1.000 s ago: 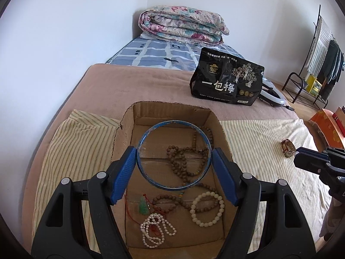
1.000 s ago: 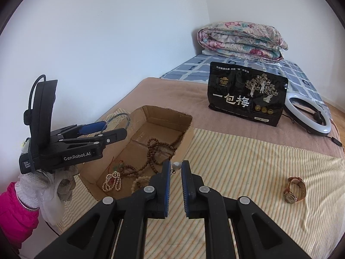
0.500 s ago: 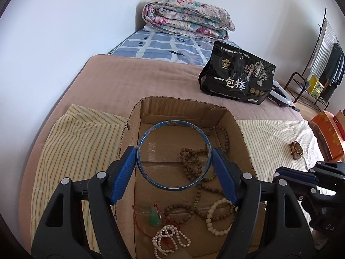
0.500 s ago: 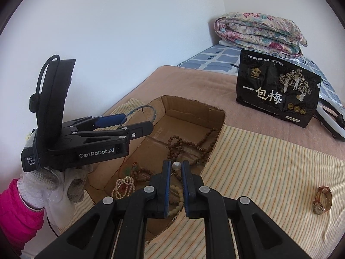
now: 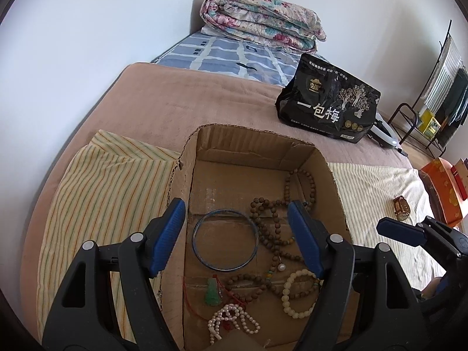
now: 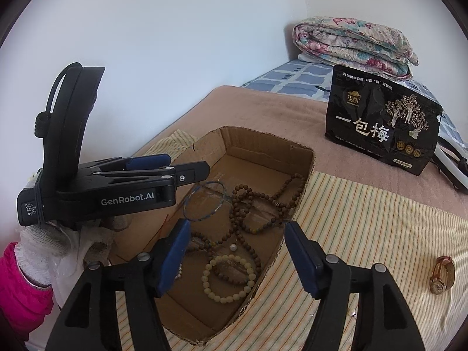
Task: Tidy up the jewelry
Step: 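Open both tools to drop the bangle and stud into the box, then move the left tool to the pearl earring while the right tool moves to the brown-strap watch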
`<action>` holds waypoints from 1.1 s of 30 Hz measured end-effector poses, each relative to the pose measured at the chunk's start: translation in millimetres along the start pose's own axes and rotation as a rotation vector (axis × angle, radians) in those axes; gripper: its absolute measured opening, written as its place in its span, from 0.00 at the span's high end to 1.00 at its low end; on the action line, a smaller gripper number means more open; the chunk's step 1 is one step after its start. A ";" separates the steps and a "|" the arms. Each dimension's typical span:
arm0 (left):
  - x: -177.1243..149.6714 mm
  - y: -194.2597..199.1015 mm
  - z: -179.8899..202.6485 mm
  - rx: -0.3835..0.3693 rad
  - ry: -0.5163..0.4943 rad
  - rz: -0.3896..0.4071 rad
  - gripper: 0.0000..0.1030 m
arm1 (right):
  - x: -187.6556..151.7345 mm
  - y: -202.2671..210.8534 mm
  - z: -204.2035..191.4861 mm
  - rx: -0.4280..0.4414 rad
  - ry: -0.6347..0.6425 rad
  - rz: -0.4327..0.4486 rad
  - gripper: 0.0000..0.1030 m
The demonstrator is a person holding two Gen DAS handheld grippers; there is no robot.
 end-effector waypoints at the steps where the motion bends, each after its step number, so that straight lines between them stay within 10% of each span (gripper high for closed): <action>1: -0.2 0.1 -0.3 0.001 0.001 0.001 0.28 | 0.2 0.4 0.4 0.001 -0.001 0.000 0.30; 33: 11.3 56.3 53.0 -0.002 -0.087 0.104 0.28 | 5.2 64.3 24.9 -0.111 0.008 0.069 0.10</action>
Point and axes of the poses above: each gripper's, at about its wrist camera, not at the fingertips, and y roughly against the way its jaws point, z to its right, x to its top, the point moved 8 cm from there along -y, roughly the way its jaws point, and after that the axes turned 6 degrees about z, right-handed, at the moved point
